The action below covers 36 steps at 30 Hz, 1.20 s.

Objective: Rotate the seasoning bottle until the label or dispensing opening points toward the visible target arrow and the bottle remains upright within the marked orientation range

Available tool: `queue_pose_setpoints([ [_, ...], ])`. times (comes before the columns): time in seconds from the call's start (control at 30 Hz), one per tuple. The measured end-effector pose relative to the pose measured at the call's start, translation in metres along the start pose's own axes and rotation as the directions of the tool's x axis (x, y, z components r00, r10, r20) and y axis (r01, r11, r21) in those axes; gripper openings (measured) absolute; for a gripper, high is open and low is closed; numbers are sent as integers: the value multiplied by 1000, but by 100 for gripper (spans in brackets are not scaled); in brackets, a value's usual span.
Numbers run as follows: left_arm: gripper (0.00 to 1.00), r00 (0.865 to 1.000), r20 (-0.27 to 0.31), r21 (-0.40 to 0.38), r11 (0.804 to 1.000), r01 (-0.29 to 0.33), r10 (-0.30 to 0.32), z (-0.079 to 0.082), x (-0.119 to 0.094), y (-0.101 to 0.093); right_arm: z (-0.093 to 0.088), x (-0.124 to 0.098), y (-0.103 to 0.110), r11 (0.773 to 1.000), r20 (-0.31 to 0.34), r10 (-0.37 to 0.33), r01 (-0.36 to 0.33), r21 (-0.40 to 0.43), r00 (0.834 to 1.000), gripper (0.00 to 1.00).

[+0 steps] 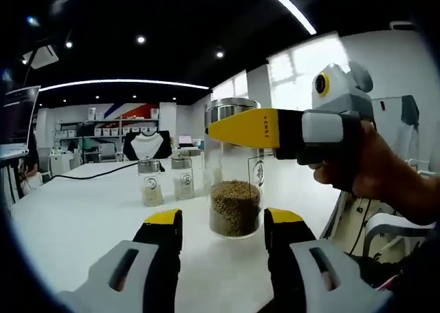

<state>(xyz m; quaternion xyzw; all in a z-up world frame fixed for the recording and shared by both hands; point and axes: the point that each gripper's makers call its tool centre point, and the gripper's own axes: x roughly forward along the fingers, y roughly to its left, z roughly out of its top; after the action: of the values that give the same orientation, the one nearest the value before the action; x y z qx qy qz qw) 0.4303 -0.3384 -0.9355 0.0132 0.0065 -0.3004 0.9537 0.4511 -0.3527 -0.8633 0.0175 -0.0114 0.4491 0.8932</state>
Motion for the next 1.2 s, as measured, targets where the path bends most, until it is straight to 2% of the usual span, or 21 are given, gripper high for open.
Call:
queue_pose_setpoints([
  [0.1,62,1000,-8,-11,1000,6,-6,-2,-1,5,-1,-2,-17,999,-10,-31,31,-23,999,38],
  [0.23,71,1000,-18,14,1000,3,-3,-4,-2,9,0,-6,-37,998,-12,-53,53,-37,999,38],
  [0.37,74,999,-25,9,1000,23,-22,-7,-2,11,-2,-11,-53,998,-5,-68,68,-17,998,38],
  [0.53,80,999,-45,3,1000,15,-15,-12,-1,12,-4,-18,-68,996,-13,-92,92,-3,996,38],
  [0.63,82,999,-41,22,1000,21,-20,-10,-2,10,-1,-21,-71,996,-8,-94,94,4,996,38],
  [0.73,88,999,-27,34,999,22,-21,-5,-2,10,3,-25,-77,994,-11,-107,106,-28,994,38],
  [0.83,88,999,-17,36,999,31,-31,-3,-3,9,6,-28,-87,993,-11,-118,117,-32,993,38],
  [1.07,86,999,-33,28,999,31,-31,-9,-2,12,11,-34,-113,988,-6,-156,155,-16,988,38],
  [1.2,85,1000,-24,36,999,11,-10,-9,-3,16,13,-36,-125,985,-5,-170,170,-16,985,38],
])
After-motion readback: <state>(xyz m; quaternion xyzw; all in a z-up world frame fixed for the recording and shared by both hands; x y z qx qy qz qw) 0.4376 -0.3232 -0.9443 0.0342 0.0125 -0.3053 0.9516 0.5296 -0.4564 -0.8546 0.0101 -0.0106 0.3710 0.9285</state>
